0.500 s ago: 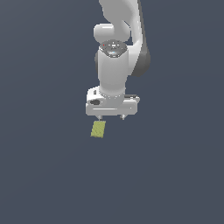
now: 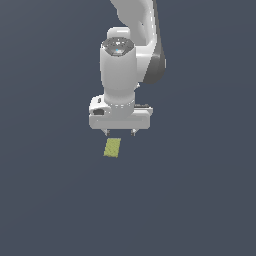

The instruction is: Pick up the object and move it to a goal position.

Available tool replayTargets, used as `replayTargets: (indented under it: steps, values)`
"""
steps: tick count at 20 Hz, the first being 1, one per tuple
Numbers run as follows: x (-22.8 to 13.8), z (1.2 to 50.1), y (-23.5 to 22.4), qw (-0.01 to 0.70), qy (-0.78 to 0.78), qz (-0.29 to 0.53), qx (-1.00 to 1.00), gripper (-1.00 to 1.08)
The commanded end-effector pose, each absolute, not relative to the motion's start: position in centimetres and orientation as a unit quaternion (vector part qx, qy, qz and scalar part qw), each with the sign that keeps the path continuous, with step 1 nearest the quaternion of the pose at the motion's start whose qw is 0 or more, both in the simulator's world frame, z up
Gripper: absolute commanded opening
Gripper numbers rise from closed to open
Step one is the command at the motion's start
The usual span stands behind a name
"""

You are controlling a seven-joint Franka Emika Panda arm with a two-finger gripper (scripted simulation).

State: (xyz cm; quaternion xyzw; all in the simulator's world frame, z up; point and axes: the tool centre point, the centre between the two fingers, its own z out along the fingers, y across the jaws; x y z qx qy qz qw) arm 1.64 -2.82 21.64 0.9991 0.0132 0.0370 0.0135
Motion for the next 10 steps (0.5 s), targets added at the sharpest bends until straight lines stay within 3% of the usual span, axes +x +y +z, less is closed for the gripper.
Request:
replayTargets:
  steps: [1,10]
  values:
    - [1.7,22.1,-3.1,0.014,0.013,0.039,0.999,1.00]
    - [1.1,19.2,-3.8,0.011,0.004,0.032,0.999,1.00]
